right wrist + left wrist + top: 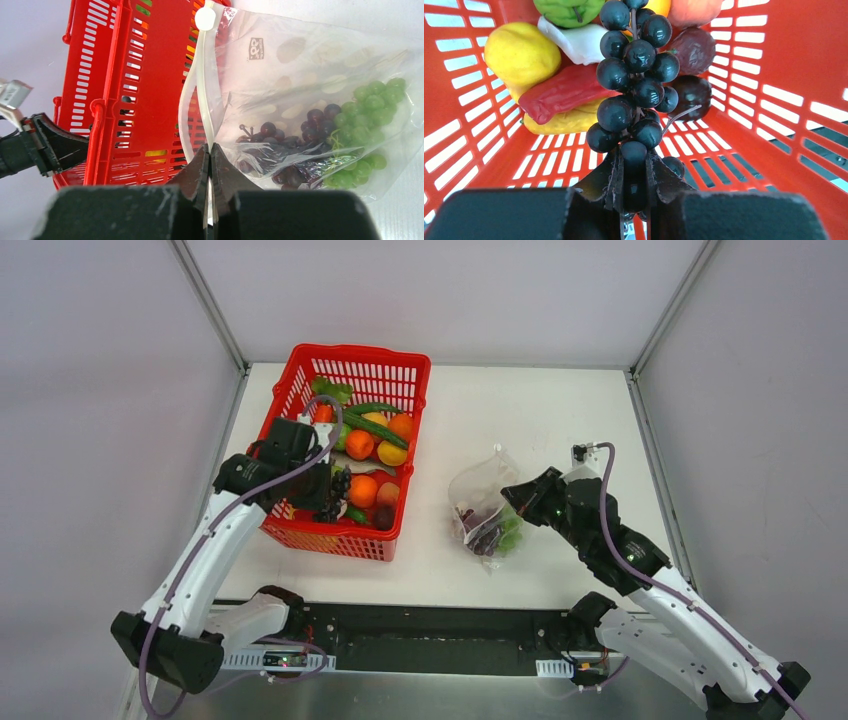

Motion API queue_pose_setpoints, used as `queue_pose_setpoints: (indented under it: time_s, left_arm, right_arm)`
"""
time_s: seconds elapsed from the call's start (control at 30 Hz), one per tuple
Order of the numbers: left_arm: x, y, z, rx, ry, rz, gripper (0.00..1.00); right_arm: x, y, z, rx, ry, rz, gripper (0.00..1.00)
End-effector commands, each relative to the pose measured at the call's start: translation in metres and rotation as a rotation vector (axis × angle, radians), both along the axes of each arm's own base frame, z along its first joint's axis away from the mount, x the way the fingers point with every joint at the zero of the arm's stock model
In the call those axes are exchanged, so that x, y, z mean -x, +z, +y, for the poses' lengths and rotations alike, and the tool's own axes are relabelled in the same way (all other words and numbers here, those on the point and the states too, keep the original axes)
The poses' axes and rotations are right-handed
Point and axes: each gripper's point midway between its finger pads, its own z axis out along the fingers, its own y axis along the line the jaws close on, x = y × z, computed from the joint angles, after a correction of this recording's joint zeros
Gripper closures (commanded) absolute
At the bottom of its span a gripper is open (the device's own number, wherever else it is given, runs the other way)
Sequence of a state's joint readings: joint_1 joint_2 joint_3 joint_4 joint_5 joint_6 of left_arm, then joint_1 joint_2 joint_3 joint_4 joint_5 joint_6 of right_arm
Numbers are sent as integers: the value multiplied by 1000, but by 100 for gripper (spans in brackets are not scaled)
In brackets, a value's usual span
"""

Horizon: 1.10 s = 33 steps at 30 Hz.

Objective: Place the food in the zip-top bag and seal the zipper
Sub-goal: Pick up the fake fruit from the bin, then place the fake fruit in the zipper food storage bag.

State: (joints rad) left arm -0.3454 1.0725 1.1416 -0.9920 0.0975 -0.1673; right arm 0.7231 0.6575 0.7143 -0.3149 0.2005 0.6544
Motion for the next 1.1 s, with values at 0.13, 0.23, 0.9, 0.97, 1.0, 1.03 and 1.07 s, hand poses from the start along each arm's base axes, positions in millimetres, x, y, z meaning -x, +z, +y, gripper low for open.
queue_pose_setpoints:
  time_s: [0.13,0.23,0.9,0.97,1.0,1.03,1.07]
  left_arm:
    - [-12,66,-18,216,49,-272,100]
    - [-13,86,-27,295,39,-343,100]
    - [14,160,-117,658,-297,-431,100]
    - [18,161,-129,658,-348,-422,100]
    - [20,162,-136,658,-380,-411,100]
    - [23,161,-142,659,-408,-398,100]
    - [25,161,-149,658,-435,-383,100]
  right_arm:
    - [-1,28,6,-61,20,-49,100]
    - [1,31,9,-71,37,-51,100]
    - [25,37,41,-66,290,-29,100]
    - [26,35,42,-63,296,-21,100]
    - [26,34,42,-63,297,-19,100]
    - [26,34,43,-62,299,-18,100]
    - [26,34,42,-64,298,-20,100]
